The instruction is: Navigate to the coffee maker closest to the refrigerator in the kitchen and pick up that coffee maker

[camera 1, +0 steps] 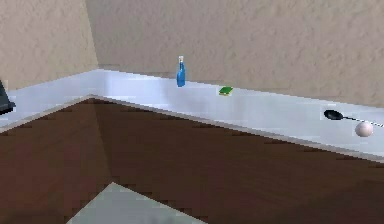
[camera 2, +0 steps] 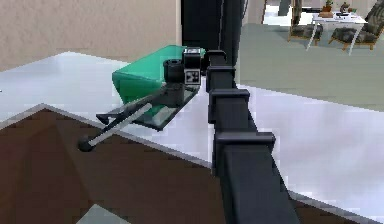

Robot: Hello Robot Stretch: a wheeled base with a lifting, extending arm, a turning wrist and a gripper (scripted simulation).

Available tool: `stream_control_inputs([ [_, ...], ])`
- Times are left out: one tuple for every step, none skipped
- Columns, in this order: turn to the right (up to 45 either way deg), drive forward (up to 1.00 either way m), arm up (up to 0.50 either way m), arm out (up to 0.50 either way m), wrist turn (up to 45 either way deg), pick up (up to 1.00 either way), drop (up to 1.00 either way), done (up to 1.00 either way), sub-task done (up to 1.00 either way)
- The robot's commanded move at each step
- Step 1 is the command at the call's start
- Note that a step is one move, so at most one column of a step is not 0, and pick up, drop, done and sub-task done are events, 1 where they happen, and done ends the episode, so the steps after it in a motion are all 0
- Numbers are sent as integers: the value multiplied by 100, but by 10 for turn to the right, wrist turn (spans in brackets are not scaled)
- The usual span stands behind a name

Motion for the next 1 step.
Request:
stream_control_inputs([
  [0, 0, 0, 0, 450, 0, 0, 0, 0],
])
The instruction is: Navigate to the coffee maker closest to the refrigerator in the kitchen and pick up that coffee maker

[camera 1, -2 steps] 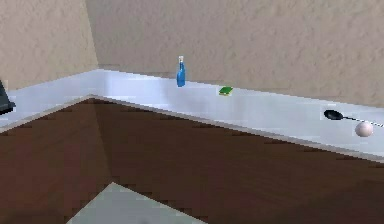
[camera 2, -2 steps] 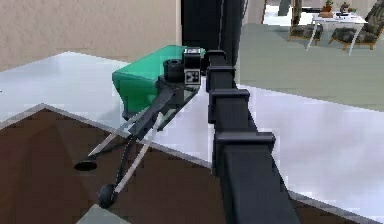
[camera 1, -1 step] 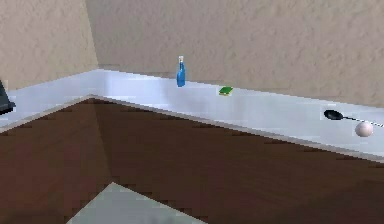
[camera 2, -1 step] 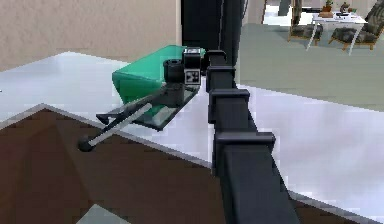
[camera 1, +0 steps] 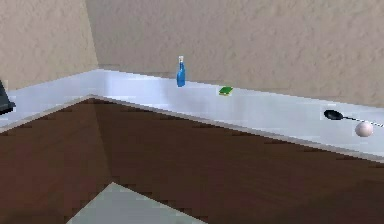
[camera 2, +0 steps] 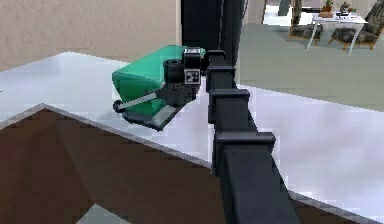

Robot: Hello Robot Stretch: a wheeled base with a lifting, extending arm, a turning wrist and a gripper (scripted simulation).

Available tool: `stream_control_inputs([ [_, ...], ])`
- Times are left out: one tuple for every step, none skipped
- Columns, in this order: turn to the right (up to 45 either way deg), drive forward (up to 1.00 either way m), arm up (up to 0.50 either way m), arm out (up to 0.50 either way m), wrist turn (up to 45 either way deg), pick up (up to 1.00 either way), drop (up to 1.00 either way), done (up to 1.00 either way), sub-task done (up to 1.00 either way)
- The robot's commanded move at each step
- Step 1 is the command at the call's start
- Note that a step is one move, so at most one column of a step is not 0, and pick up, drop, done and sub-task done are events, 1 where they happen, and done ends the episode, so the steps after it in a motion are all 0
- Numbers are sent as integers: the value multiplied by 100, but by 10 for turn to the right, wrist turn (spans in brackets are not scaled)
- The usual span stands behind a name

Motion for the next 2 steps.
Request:
stream_control_inputs([
  [0, 0, 0, 0, 210, 0, 0, 0, 0],
  [0, 0, 0, 0, 0, 100, 0, 0, 0],
])
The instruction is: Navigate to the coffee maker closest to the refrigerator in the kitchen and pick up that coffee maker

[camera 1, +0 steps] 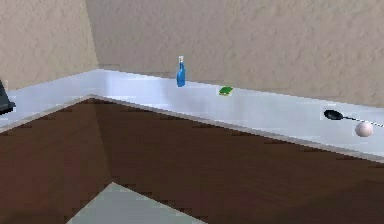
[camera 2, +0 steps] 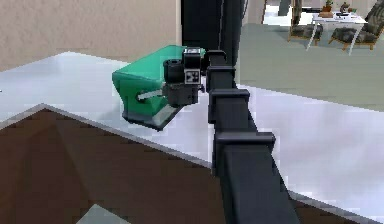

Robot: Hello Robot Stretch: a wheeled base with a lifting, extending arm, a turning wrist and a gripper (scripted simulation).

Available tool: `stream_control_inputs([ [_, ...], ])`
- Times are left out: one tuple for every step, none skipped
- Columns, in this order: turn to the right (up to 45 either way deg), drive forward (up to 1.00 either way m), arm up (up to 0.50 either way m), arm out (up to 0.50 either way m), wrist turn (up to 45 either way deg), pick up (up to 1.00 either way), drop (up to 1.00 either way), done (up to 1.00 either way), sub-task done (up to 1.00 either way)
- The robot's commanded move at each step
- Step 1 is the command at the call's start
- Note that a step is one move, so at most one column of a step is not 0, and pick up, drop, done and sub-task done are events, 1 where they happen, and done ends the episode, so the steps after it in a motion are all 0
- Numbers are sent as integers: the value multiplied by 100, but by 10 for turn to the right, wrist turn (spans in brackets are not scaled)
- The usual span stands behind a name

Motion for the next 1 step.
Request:
stream_control_inputs([
  [0, 0, 0, 0, 0, 0, 0, 100, 0],
])
